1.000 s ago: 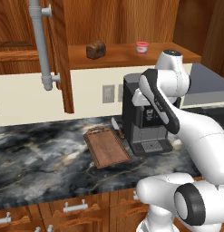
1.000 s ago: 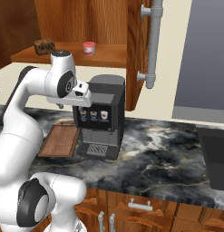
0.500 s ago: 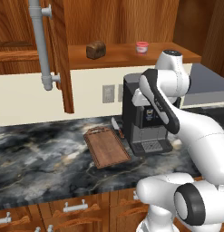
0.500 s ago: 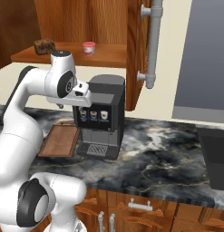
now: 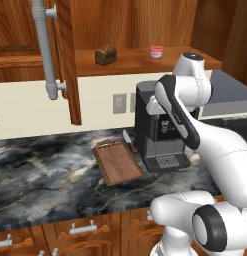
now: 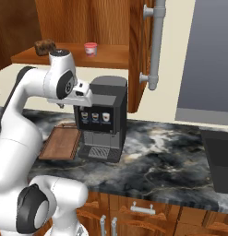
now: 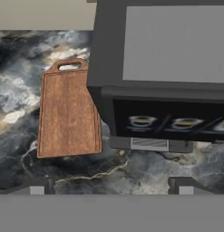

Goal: Pick the bread, place it on the cutting board, pick the jam, place it on the counter, and close the cabinet.

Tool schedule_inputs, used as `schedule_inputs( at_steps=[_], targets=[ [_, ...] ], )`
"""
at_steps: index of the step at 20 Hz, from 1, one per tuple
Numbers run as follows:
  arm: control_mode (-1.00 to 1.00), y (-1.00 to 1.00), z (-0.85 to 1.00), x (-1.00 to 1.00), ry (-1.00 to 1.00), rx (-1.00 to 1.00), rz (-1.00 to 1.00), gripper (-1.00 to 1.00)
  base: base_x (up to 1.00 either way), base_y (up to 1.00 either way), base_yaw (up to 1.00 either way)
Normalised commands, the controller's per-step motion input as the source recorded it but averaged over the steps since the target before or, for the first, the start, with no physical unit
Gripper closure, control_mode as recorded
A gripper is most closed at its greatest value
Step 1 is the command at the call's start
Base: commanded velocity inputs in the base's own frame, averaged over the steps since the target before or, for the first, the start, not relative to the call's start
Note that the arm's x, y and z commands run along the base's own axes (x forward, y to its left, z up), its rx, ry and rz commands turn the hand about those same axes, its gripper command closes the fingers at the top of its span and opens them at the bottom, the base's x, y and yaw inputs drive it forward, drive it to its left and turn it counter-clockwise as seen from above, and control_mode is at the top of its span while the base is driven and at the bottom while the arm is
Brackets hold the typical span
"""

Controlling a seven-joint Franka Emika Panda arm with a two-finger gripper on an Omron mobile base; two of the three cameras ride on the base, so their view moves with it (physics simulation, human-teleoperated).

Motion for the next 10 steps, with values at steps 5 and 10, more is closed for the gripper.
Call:
schedule_inputs(
  at_steps=[5, 10],
  targets=[
    [-1.00, 0.00, 0.47, -0.01, -0.14, 0.00, 0.00, -1.00, 0.00, 0.00, 0.00],
    [-1.00, 0.00, 0.43, 0.00, -0.12, 0.00, 0.00, -1.00, 0.00, 0.00, 0.00]
  ],
)
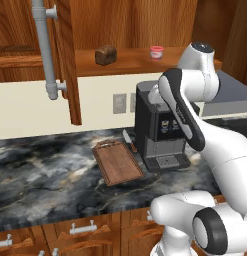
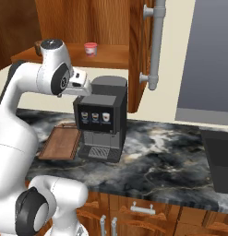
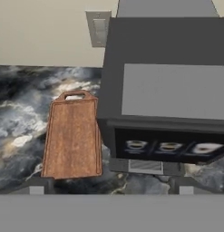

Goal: Pick the bread, place it on the cutting board, pick the jam, place it on the counter, and close the cabinet.

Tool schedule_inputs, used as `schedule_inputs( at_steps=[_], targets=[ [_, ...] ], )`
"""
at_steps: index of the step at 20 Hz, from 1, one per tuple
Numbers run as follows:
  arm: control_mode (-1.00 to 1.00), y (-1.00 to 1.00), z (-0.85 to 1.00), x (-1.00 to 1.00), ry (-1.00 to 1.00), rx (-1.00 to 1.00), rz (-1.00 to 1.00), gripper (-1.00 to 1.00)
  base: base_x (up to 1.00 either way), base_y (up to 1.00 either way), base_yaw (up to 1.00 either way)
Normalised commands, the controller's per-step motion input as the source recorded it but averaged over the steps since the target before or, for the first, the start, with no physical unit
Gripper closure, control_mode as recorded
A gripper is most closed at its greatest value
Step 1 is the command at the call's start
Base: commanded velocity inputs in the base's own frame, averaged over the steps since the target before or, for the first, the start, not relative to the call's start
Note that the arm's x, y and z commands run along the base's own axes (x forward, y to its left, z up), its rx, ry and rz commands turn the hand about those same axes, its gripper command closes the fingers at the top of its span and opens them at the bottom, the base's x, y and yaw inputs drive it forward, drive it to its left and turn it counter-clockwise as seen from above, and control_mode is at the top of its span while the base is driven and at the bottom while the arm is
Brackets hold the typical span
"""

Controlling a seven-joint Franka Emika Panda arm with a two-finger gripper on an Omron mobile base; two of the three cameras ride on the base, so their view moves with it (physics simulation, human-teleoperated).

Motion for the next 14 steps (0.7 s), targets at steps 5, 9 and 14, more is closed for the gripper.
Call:
schedule_inputs(
  at_steps=[5, 9, 14],
  targets=[
    [-1.00, 0.00, 0.38, 0.00, -0.12, 0.00, 0.00, -1.00, 0.00, 0.00, 0.00],
    [-1.00, 0.00, 0.32, 0.00, -0.12, 0.00, 0.00, -1.00, 0.00, 0.00, 0.00],
    [-1.00, 0.00, 0.22, 0.00, -0.13, -0.01, 0.00, -1.00, 0.00, 0.00, 0.00]
  ],
)
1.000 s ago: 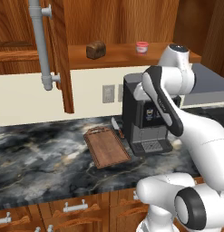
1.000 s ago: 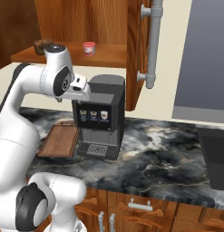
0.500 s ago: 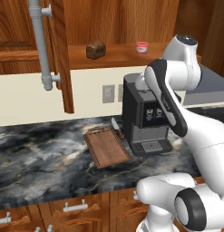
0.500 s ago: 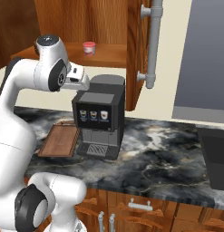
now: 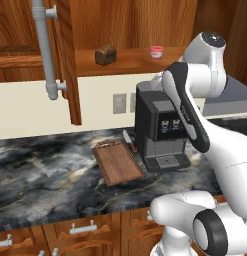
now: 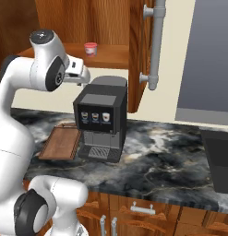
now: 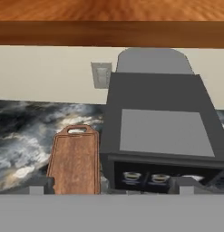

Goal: Pick the bread, place it on the cutting board, pick the jam, place it on the counter, and close the cabinet.

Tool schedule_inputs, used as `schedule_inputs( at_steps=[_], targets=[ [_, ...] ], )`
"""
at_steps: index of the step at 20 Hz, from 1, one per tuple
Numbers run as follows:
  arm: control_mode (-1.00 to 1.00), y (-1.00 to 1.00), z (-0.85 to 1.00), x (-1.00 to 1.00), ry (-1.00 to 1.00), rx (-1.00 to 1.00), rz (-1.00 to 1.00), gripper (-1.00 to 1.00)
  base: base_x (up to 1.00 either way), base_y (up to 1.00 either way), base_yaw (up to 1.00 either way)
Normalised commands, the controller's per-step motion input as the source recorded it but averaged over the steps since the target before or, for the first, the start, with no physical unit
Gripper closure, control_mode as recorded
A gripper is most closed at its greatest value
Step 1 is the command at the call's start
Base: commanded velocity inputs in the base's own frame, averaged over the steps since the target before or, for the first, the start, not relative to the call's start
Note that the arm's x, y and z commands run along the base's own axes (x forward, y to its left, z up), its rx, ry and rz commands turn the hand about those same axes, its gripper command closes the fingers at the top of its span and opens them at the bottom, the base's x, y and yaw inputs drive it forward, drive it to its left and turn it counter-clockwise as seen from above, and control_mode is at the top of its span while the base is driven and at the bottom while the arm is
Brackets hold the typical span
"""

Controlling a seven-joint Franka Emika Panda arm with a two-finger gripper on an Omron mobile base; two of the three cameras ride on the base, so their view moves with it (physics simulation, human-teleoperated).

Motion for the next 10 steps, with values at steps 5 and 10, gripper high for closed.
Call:
schedule_inputs(
  at_steps=[5, 10],
  targets=[
    [-1.00, 0.00, 0.17, 0.00, -0.13, 0.00, 0.00, -1.00, 0.00, 0.00, 0.00],
    [-1.00, -0.07, 0.21, 0.00, -0.07, 0.00, 0.00, -1.00, 0.00, 0.00, 0.00]
  ],
)
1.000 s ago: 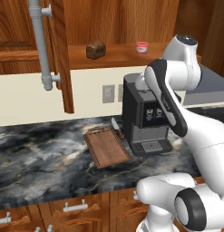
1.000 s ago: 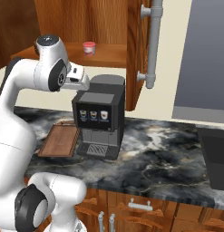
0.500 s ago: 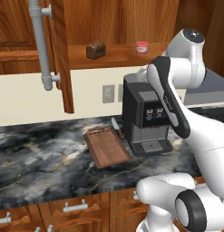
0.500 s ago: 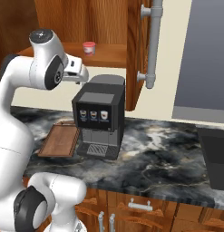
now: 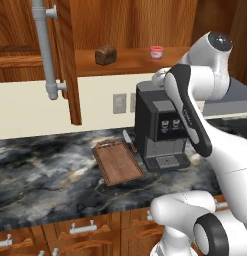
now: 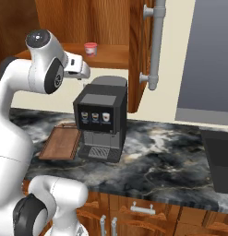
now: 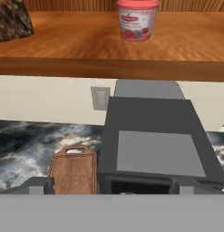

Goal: Pick the bread, place it on the cutting board, pick the jam, place it on the counter, and close the cabinet.

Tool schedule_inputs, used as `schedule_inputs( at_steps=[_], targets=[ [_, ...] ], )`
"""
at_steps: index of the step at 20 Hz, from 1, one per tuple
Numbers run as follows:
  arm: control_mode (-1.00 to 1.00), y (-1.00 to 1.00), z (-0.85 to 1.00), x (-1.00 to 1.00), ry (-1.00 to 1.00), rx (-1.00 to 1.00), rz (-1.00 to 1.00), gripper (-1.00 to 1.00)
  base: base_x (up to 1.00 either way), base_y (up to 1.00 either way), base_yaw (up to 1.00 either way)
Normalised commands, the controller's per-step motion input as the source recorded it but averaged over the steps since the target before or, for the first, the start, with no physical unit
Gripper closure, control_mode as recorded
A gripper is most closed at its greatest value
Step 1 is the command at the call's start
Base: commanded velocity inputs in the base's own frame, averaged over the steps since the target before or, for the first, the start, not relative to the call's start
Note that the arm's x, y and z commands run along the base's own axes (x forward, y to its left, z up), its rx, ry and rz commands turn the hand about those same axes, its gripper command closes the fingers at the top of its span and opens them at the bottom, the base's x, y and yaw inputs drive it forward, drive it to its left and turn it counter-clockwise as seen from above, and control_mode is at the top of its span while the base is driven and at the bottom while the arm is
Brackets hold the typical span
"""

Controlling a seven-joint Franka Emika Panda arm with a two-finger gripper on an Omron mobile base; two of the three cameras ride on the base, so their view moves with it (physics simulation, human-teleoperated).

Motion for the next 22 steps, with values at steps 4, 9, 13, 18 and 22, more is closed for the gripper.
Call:
schedule_inputs(
  at_steps=[4, 9, 13, 18, 22],
  targets=[
    [-1.00, -0.13, 0.16, 0.00, -0.04, 0.00, 0.00, -1.00, 0.00, 0.00, 0.00],
    [-1.00, -0.10, 0.11, 0.00, -0.08, 0.00, 0.00, -1.00, 0.00, 0.00, 0.00],
    [-1.00, -0.08, 0.13, 0.00, -0.08, 0.00, 0.00, -1.00, 0.00, 0.00, 0.00],
    [-1.00, -0.02, 0.18, 0.00, -0.06, 0.00, 0.00, -1.00, 0.00, 0.00, 0.00],
    [-1.00, -0.01, 0.21, 0.00, -0.01, 0.00, 0.00, -1.00, 0.00, 0.00, 0.00]
  ],
)
